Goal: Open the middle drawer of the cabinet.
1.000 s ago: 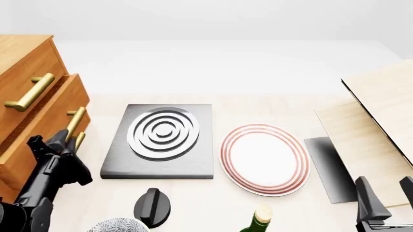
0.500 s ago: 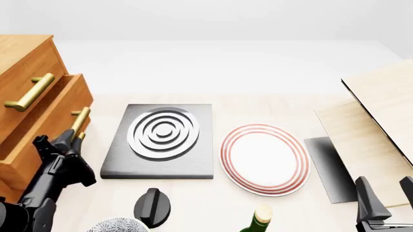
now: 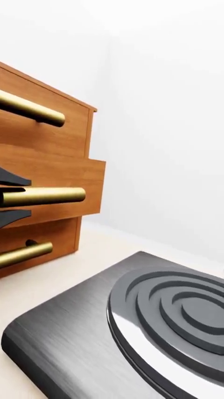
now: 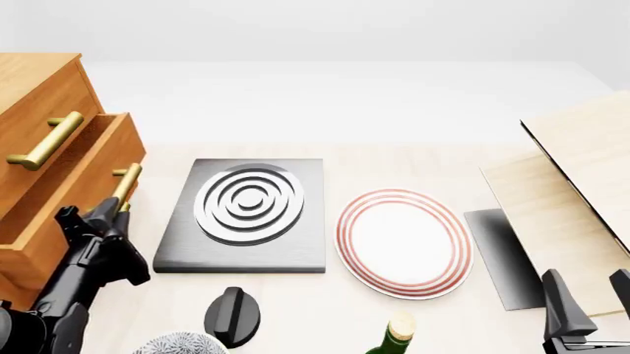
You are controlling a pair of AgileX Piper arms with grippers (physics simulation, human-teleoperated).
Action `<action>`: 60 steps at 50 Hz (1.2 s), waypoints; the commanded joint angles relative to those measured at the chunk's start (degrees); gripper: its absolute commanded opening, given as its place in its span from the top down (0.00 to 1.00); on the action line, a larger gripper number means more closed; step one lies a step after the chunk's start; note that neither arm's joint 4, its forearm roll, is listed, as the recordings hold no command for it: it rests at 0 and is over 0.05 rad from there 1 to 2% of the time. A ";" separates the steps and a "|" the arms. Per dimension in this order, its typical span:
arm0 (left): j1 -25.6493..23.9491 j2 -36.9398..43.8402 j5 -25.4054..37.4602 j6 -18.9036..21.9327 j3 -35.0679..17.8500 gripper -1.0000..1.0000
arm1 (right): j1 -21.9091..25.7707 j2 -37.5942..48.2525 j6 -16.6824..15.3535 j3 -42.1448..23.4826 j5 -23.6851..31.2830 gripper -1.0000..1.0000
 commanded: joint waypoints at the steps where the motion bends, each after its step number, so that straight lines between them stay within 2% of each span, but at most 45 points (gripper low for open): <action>1: -1.47 0.99 0.01 -0.39 -0.15 1.00 | 0.24 -0.05 0.26 0.12 0.07 0.00; 60: -5.22 -0.05 0.01 -1.50 1.56 1.00 | 0.26 -0.06 0.26 0.12 0.07 0.00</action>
